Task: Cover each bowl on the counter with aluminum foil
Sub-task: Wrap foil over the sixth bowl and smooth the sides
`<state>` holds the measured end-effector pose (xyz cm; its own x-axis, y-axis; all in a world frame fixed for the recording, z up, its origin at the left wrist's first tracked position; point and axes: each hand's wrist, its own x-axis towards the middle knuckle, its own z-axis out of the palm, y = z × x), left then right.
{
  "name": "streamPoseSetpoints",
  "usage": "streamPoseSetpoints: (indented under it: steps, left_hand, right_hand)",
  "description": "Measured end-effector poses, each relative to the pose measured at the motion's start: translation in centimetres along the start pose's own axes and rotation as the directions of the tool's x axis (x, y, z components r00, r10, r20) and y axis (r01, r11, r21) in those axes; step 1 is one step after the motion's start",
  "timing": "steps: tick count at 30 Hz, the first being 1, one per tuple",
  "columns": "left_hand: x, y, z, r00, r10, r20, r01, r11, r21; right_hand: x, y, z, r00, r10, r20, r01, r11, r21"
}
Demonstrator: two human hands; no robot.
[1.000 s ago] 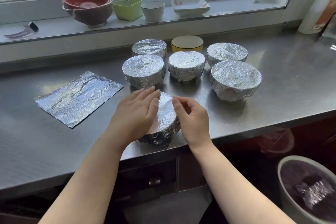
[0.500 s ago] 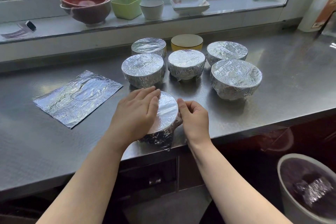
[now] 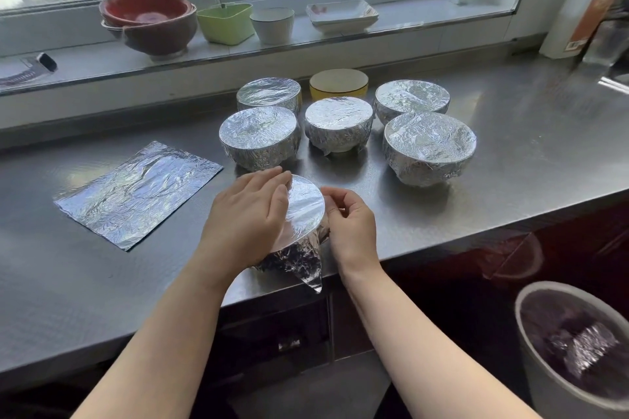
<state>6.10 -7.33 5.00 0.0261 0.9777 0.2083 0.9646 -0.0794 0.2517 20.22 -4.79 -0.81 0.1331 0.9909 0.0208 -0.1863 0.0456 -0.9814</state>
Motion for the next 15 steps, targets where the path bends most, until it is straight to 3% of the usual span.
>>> streamPoseSetpoints:
  steps: [8, 13, 15]
  left_hand:
    - [0.1, 0.0, 0.1, 1.000, -0.005, -0.006, 0.005, 1.000, 0.001]
    - [0.1, 0.1, 0.1, 1.000, -0.012, 0.001, 0.012, 1.000, 0.026]
    - [0.0, 0.1, 0.1, 1.000, -0.023, 0.006, 0.023, 0.999, 0.039]
  right_hand:
    - [-0.1, -0.9, -0.5, 0.986, -0.104, 0.131, 0.144, 0.924, -0.355]
    - [0.9, -1.6, -1.4, 0.963, -0.123, 0.241, 0.267, 0.584, -0.767]
    - [1.5, -1.9, -2.0, 0.962, -0.108, 0.252, 0.268, 0.559, -0.784]
